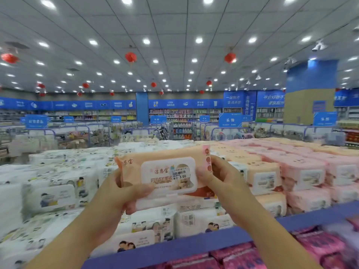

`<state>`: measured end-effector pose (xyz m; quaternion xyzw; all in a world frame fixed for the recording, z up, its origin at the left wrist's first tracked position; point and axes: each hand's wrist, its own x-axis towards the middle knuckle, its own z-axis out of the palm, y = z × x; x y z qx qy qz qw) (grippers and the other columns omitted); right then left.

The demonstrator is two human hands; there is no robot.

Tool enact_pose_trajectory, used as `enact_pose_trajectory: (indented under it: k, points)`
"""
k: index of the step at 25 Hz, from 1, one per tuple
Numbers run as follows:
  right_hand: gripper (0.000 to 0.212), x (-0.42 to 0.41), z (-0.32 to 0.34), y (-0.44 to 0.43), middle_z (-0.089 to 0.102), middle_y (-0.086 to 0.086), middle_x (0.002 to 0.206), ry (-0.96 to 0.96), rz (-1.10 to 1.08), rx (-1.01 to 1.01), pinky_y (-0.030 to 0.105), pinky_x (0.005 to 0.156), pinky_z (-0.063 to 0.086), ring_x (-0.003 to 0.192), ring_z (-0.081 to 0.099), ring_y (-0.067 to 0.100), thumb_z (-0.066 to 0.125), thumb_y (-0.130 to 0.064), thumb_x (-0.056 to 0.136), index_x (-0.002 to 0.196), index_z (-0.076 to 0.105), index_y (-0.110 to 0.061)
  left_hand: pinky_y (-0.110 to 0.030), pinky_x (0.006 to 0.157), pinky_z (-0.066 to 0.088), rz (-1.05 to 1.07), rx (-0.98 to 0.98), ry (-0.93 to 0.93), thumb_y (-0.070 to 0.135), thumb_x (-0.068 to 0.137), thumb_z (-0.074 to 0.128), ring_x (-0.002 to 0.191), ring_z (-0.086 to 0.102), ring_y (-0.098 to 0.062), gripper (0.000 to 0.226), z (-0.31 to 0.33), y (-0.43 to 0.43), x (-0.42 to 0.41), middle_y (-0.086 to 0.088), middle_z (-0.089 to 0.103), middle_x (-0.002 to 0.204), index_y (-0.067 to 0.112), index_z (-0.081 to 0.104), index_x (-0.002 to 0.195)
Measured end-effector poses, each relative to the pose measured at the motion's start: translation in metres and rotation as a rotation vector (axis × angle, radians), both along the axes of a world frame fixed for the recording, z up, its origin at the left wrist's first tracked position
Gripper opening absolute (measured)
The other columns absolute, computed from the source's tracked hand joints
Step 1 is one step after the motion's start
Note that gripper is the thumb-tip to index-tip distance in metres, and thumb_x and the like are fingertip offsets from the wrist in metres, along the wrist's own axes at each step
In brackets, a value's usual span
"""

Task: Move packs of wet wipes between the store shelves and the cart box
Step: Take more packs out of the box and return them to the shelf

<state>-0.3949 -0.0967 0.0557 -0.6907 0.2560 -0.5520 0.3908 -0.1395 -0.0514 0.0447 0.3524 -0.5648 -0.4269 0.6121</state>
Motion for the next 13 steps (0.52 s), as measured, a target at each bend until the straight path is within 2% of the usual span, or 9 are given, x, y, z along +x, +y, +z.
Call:
enact_pose_trajectory:
  k: [2,4,5,7,9,13]
  points:
    - [0.039,-0.057,-0.002,-0.016,0.075,0.000,0.114,-0.015,-0.034,-0.006,0.046,0.093,0.057,0.106,0.072,0.021,0.071,-0.039,0.088,0.123,0.065,-0.022,-0.046,0.075,0.044,-0.030,-0.010,-0.046,0.043,0.039,0.102,0.089,0.052,-0.036,0.087,0.007,-0.021,-0.056,-0.040,0.062,0.103,0.018,0.072,0.117]
    - [0.042,-0.117,-0.005,-0.031,0.076,0.001,0.115,-0.041,-0.070,0.001,0.046,0.094,0.058,0.107,0.072,0.022,0.074,-0.038,0.088,0.125,0.064,-0.020,-0.026,0.052,0.043,-0.029,-0.024,-0.098,0.045,0.033,0.102,0.060,0.050,-0.024,0.093,0.012,-0.041,-0.115,-0.024,0.061,0.078,0.014,0.069,0.115]
    - [0.047,-0.145,-0.007,-0.039,0.076,0.003,0.115,-0.060,-0.084,0.011,0.045,0.093,0.058,0.107,0.072,0.023,0.077,-0.041,0.084,0.125,0.063,-0.019,-0.021,0.046,0.041,-0.045,-0.024,-0.113,0.041,0.039,0.102,0.050,0.048,-0.017,0.088,0.016,-0.048,-0.144,-0.015,0.058,0.067,0.013,0.067,0.115]
    - [0.068,-0.196,-0.011,-0.053,0.075,0.007,0.117,-0.118,-0.088,0.040,0.045,0.089,0.060,0.108,0.072,0.028,0.084,-0.053,0.070,0.125,0.064,-0.017,-0.021,0.043,0.041,-0.074,-0.013,-0.143,0.027,0.056,0.098,0.043,0.050,-0.010,0.069,0.021,-0.064,-0.199,0.000,0.059,0.056,0.013,0.063,0.114]
    - [0.084,-0.242,-0.017,-0.067,0.074,0.011,0.119,-0.165,-0.104,0.064,0.041,0.084,0.061,0.109,0.071,0.031,0.089,-0.059,0.058,0.126,0.064,-0.015,-0.022,0.045,0.042,-0.083,-0.020,-0.206,0.028,0.059,0.097,0.043,0.050,-0.012,0.063,0.023,-0.083,-0.245,-0.001,0.058,0.052,0.015,0.064,0.112]
    - [0.081,-0.320,-0.025,-0.078,0.073,0.009,0.121,-0.178,-0.178,0.076,0.045,0.085,0.061,0.109,0.071,0.031,0.088,-0.061,0.058,0.125,0.066,-0.021,-0.022,0.048,0.045,-0.099,-0.003,-0.260,0.033,0.061,0.088,0.046,0.051,-0.014,0.058,0.026,-0.109,-0.322,-0.004,0.056,0.053,0.017,0.063,0.111]
